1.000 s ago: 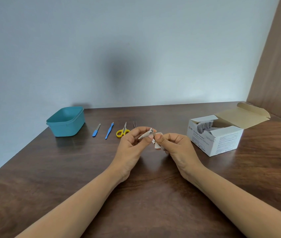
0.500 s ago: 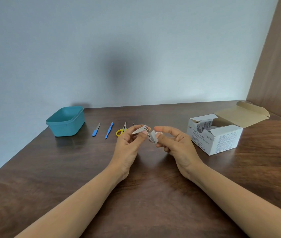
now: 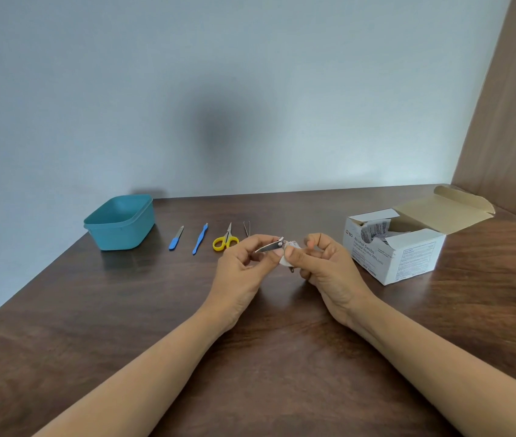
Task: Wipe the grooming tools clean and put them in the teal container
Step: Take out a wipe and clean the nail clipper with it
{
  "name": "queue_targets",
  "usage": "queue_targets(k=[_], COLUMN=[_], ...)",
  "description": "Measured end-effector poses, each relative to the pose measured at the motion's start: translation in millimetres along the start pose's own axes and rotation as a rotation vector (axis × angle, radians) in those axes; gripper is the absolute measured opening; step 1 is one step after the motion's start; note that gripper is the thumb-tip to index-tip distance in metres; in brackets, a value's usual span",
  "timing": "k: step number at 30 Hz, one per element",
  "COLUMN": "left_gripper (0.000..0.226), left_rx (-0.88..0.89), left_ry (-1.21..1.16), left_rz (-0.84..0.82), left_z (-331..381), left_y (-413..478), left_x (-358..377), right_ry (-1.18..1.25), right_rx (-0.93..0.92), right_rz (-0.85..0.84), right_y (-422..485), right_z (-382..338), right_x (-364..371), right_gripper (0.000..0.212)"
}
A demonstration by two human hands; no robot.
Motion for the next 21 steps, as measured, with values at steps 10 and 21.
queue_targets(k=[10,21], left_gripper=[0.012,0.016], left_rx=[0.023,-0.047], left_ry=[0.017,-0.099], left_rz=[-0.017,-0.021], left_z=[0.2,-4.9], left_y=[0.5,-0.4], left_x=[1.3,1.0], right_ry=[0.000,0.022], right_rx=[-0.009,-0.009], right_rz=[-0.091,-0.126], right_y=[-0.4,1.0], right_z=[-0.4,4.2], right_x=[11.3,13.3], right_gripper=[0.031,0.032])
Point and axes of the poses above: each hand's wrist, its own y-axis towards the middle knuckle, its own x-axis out of the palm, z = x × y, the point moved 10 cm from there along y, towards the middle knuckle, and after that the axes turned 3 degrees about y, right-handed, at the moved point
